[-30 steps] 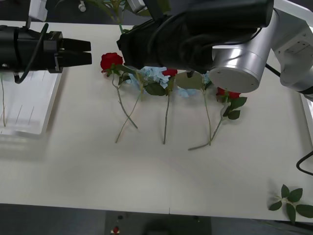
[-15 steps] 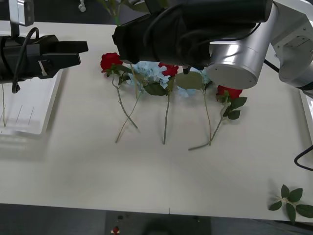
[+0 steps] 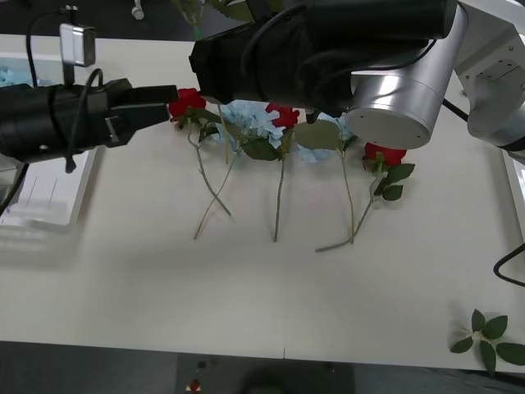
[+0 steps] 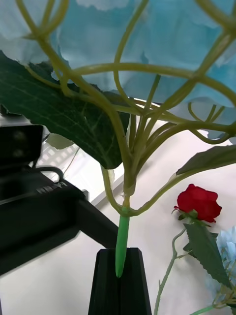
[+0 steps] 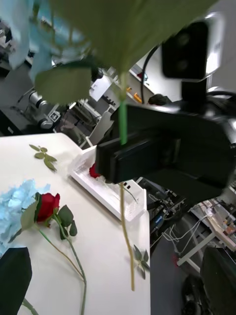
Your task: Put the red flowers into the right box and the blue flowers into the left box
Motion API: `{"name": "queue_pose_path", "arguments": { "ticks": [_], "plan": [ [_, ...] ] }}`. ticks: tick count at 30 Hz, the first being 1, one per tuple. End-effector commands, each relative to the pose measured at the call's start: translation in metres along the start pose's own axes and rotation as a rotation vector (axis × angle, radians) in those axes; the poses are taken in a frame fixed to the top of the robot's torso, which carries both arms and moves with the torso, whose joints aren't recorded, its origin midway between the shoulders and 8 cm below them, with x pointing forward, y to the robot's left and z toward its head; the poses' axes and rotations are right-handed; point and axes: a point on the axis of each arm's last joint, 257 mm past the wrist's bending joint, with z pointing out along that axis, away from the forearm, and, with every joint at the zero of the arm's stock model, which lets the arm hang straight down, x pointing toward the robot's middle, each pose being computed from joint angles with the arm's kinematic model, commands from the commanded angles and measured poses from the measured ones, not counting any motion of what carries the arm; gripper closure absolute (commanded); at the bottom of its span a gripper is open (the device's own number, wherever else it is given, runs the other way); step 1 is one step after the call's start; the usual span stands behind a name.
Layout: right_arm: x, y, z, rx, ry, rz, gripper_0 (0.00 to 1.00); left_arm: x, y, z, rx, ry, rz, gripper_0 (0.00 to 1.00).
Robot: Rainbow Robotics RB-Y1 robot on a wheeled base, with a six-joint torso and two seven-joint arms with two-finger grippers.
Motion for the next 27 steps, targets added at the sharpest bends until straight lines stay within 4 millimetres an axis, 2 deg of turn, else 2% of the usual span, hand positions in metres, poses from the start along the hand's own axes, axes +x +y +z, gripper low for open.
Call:
{"name": "queue_pose_path", "arguments": {
  "ticks": [1,10,23,24,26,27],
  "plan": [
    [-0.027,0.017,-0.002,-0.027,-0.044,-0.009,1.0,0.011,0.001,0.022,0.007,0.018,0.036,0.0],
    [-0.027,0.017,-0.002,-0.027,-0.044,-0.009,1.0,0.032,0.003,0.047,0.013,0.031,0.013,0.0],
    [-0.027,0.017,-0.002,-0.027,-0.044,-0.009,1.0,0.029,-0.003,0.062,0.026,0.006,0.017,0.0],
    [-0.027,0.017,-0.002,-0.027,-0.044,-0.009,1.0,0.029,-0.003,0.062,0.026,0.006,0.019,0.26],
    [-0.027,0.017,-0.002,-0.027,-0.044,-0.009,1.0,0.028,-0.002,0.062,0.024,0.004,0.02,1.0],
    [-0.027,0.017,-0.002,-0.027,-0.044,-0.009,1.0,0.028,-0.002,0.061,0.022,0.003,0.023,1.0]
  ]
}}
